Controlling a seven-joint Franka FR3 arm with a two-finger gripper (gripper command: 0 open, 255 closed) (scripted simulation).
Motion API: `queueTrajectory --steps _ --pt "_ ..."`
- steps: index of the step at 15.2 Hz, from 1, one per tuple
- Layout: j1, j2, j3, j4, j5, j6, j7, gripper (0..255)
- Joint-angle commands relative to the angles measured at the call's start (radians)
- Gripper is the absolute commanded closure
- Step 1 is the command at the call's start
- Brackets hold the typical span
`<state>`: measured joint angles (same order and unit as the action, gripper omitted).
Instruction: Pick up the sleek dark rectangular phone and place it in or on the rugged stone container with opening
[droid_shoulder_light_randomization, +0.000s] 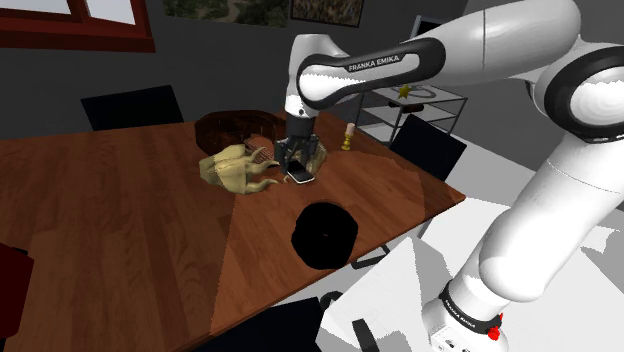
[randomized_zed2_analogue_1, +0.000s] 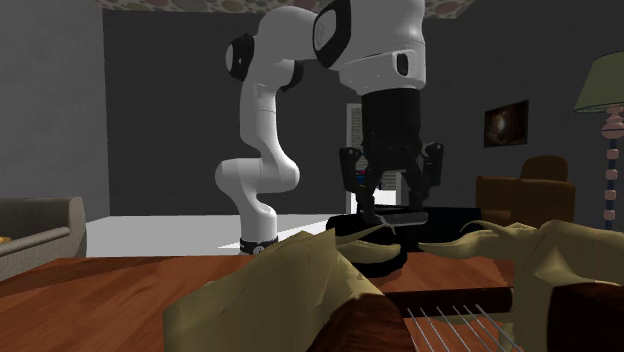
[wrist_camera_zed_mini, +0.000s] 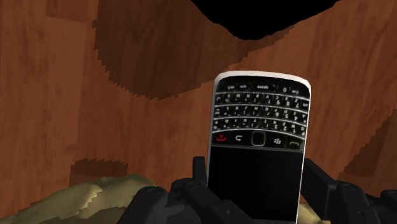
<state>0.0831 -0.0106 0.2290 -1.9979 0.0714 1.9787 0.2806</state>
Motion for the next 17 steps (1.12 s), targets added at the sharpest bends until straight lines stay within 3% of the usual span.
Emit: queueTrajectory --steps 1,7,17 --pt "-0.001 -0.008 -0.001 0.020 0.001 -0.027 0.000 255" --pt "-0.002 -0.021 -0.002 0.082 0.002 -0.103 0.002 255" --pt "0.062 -0.382 0.038 -0.268 0.102 -0.101 0.056 255"
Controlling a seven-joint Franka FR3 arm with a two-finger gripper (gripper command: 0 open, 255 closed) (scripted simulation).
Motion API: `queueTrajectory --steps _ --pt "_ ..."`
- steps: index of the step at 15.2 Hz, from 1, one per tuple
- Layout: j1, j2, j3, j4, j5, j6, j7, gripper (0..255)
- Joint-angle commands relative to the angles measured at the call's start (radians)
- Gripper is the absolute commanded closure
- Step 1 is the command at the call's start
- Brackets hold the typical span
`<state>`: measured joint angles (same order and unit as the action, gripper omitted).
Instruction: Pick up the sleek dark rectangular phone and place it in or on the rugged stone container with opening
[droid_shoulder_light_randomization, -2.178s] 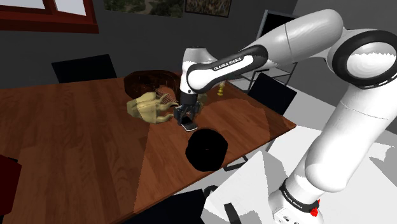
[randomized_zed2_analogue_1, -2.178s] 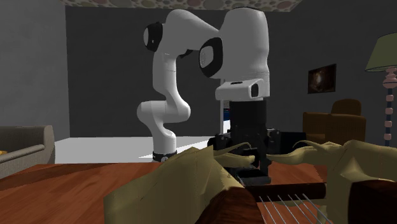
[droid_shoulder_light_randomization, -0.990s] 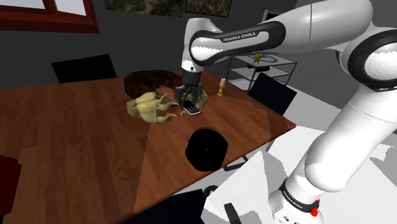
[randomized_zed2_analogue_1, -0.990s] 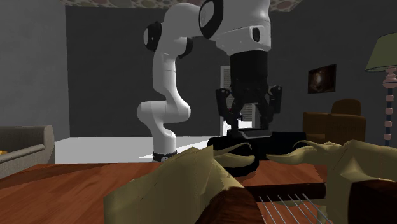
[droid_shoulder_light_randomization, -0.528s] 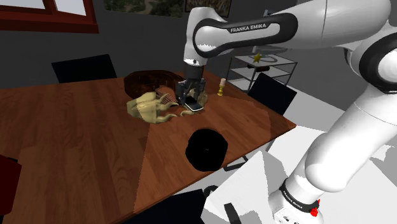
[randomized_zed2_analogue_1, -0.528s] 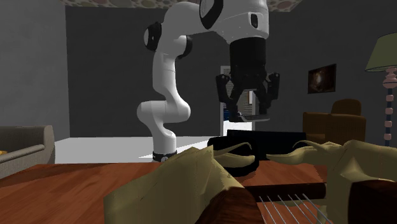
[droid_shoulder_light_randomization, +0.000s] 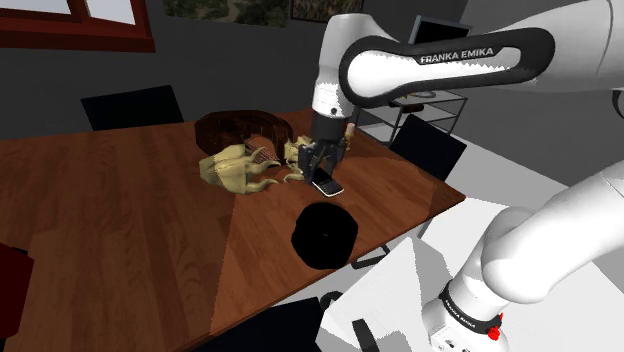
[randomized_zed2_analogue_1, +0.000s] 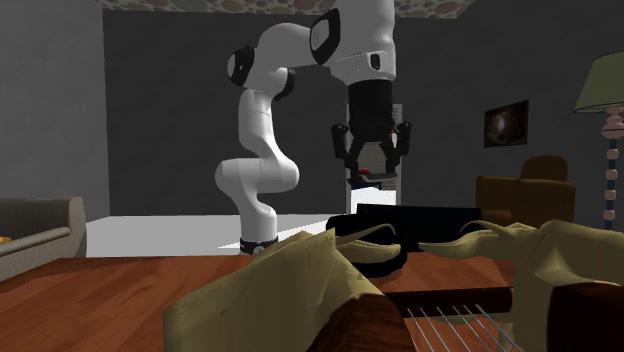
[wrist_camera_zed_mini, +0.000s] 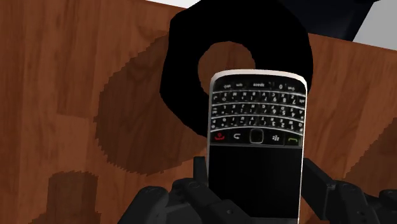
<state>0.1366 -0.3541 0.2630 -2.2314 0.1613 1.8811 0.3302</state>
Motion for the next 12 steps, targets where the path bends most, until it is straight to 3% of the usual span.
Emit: queueTrajectory --steps 1,4,12 --pt "0.018 -0.074 0.009 -0.063 0.022 -0.009 0.014 255" --pt "0.042 -0.159 0.021 -0.126 0.049 -0.027 0.035 255" --pt "0.046 -0.139 0.035 -0.218 0.059 0.085 0.028 255"
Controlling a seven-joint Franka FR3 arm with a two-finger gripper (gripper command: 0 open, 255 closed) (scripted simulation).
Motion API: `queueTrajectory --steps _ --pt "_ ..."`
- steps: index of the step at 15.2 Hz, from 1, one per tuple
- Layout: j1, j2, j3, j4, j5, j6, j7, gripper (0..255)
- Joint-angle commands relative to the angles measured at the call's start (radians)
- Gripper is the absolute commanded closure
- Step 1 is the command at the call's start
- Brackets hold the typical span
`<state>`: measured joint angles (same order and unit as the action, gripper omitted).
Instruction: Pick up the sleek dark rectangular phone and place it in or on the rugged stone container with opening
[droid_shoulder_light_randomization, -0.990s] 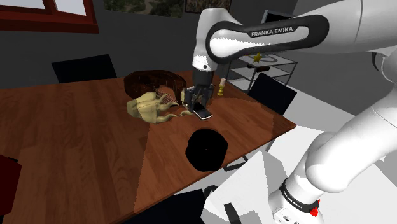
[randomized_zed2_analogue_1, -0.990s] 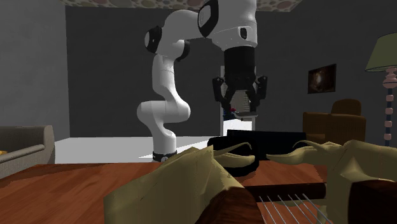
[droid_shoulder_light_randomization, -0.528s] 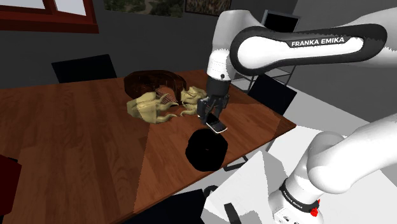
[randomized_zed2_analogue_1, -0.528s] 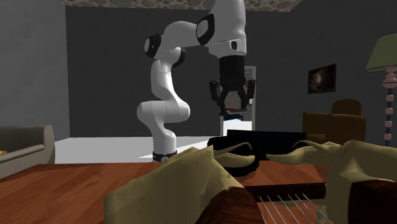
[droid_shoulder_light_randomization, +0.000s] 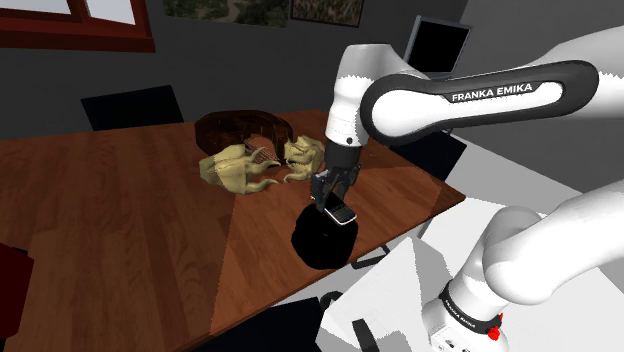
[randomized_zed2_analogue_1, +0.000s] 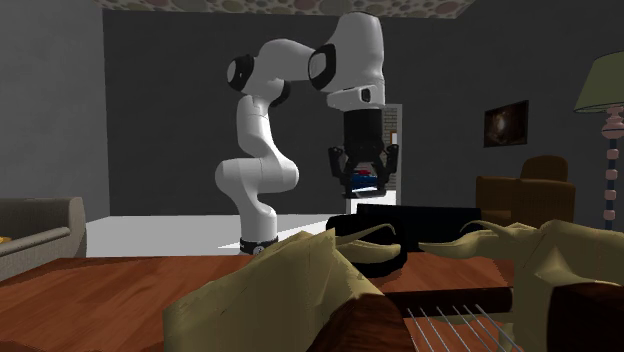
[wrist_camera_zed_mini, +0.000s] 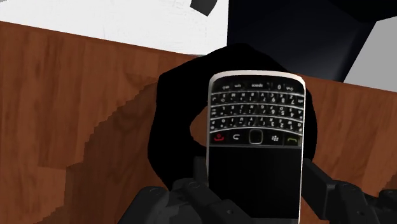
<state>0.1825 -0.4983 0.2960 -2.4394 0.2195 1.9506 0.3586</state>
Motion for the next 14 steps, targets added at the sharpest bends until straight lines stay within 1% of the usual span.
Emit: queueTrajectory --steps 1,6,14 --pt "0.001 0.009 0.004 -0.021 0.002 0.030 -0.001 255" --pt "0.002 0.034 0.015 -0.075 0.009 0.109 -0.005 255" --pt "0.002 0.034 0.015 -0.075 0.009 0.109 -0.005 255"
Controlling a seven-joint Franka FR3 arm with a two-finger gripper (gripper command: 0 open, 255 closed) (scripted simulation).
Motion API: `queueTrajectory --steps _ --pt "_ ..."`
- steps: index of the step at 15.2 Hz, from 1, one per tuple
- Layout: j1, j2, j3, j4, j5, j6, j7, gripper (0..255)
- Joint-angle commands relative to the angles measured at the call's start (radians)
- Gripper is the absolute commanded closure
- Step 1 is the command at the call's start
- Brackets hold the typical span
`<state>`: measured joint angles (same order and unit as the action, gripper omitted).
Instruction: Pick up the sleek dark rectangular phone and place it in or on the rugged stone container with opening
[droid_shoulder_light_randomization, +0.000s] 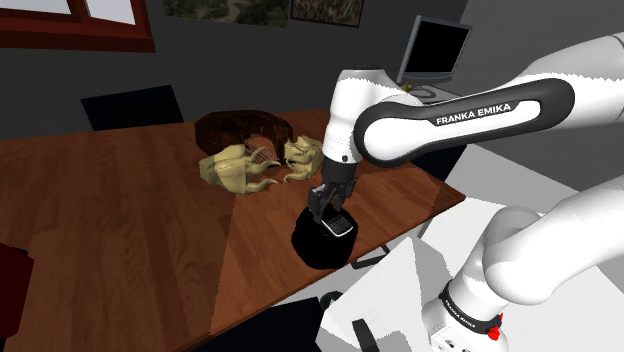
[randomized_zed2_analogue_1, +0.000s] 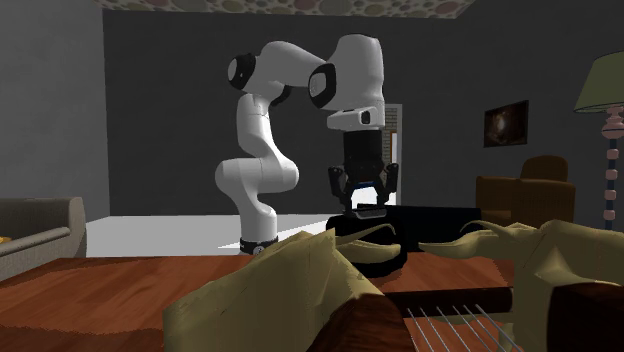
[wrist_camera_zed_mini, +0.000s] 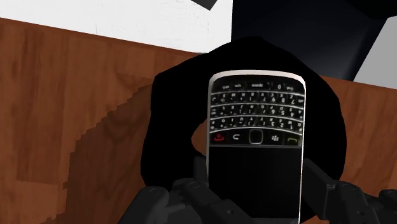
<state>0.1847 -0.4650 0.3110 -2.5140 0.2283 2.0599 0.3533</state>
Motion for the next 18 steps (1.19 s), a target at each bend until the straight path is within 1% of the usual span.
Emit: queueTrajectory --steps 1,6,10,18 --pt "0.000 0.000 0.000 0.000 0.000 0.000 0.000 0" --pt "0.000 0.000 0.000 -0.001 0.000 0.000 0.000 0" --pt "-0.006 -0.038 -0.023 0.098 -0.014 -0.137 0.001 0" --pt "-0.006 -0.038 -0.023 0.098 -0.014 -0.137 0.001 0"
